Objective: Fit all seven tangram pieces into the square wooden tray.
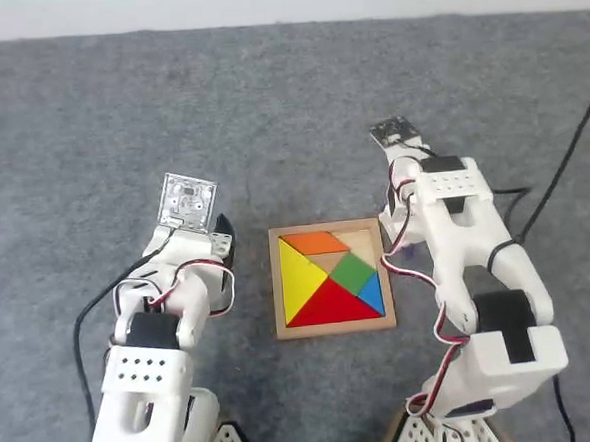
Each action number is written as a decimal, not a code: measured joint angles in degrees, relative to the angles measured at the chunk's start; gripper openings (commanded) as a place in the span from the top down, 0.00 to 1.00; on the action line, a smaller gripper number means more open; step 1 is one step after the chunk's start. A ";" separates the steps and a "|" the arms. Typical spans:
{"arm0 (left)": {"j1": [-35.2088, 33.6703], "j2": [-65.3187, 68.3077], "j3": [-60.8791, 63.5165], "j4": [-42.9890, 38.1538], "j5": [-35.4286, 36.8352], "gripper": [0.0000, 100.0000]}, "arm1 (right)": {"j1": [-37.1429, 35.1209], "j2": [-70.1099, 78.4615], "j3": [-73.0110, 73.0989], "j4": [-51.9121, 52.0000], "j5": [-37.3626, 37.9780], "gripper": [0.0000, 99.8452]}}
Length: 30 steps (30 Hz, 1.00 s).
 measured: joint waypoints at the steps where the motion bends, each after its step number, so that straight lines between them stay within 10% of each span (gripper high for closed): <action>1: 0.00 0.00 0.00 0.00 0.00 0.91 | 0.00 0.00 0.00 -0.26 1.85 0.70; 20: 0.00 0.00 0.00 0.00 0.00 0.91 | -1.23 10.81 -6.24 -4.22 7.65 0.71; 26: 0.00 0.00 0.00 0.00 0.00 0.91 | -1.32 10.81 -7.65 -3.60 2.46 0.99; 30: 0.00 0.00 0.00 0.00 0.00 0.91 | -1.41 10.90 -10.73 0.09 1.41 0.99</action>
